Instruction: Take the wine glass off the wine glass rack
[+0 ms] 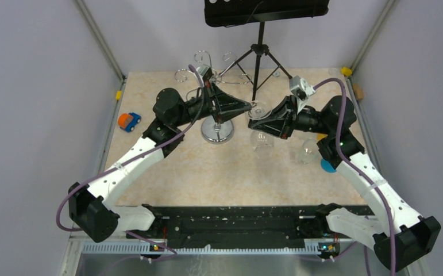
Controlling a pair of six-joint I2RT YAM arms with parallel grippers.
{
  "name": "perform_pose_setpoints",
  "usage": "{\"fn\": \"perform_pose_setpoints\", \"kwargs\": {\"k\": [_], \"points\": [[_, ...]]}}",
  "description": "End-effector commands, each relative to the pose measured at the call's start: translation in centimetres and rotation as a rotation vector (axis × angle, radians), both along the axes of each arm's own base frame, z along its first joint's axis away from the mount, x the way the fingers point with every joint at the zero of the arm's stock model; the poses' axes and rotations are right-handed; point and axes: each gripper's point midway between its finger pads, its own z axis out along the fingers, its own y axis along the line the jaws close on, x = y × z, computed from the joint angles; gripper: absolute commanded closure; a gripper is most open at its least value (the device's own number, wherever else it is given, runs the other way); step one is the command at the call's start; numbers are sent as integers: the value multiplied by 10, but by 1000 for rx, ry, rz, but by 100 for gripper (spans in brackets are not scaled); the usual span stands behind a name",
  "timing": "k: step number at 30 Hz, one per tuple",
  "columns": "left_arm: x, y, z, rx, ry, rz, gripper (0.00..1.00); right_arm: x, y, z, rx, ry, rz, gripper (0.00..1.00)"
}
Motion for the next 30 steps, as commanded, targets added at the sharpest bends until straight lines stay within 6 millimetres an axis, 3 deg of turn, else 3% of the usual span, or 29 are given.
{"fn": "perform_pose_setpoints", "kwargs": {"k": [1, 3, 4, 5, 8, 11, 17, 21, 24, 30], "points": [[-22, 10, 27, -64, -103, -19, 100, 0, 4, 31, 64, -72, -27, 100], [-22, 11, 29, -71, -111, -8, 100, 3, 2, 34, 89, -64, -57, 100], [-21, 12, 29, -71, -111, -3, 95, 5, 0, 36, 107, -58, -83, 100], [-20, 12, 29, -73, -118, 6, 78, 7, -2, 39, 124, -52, -111, 100], [-15, 13, 25, -60, -122, 44, 46, 16, -13, 50, 205, -27, -224, 100], [-11, 15, 14, -45, -113, 82, 33, 24, -31, 61, 304, 2, -352, 100], [-4, 24, -6, -44, -79, 170, 26, 38, -86, 85, 585, 96, -633, 100], [-6, 29, -11, -56, -96, 196, 23, 33, -119, 96, 855, 210, -679, 100], [-12, 25, -6, -56, -117, 163, 23, 25, -128, 106, 1001, 258, -608, 100], [-23, 10, -2, -81, -101, 102, 23, 24, -133, 113, 1132, 323, -520, 100]]}}
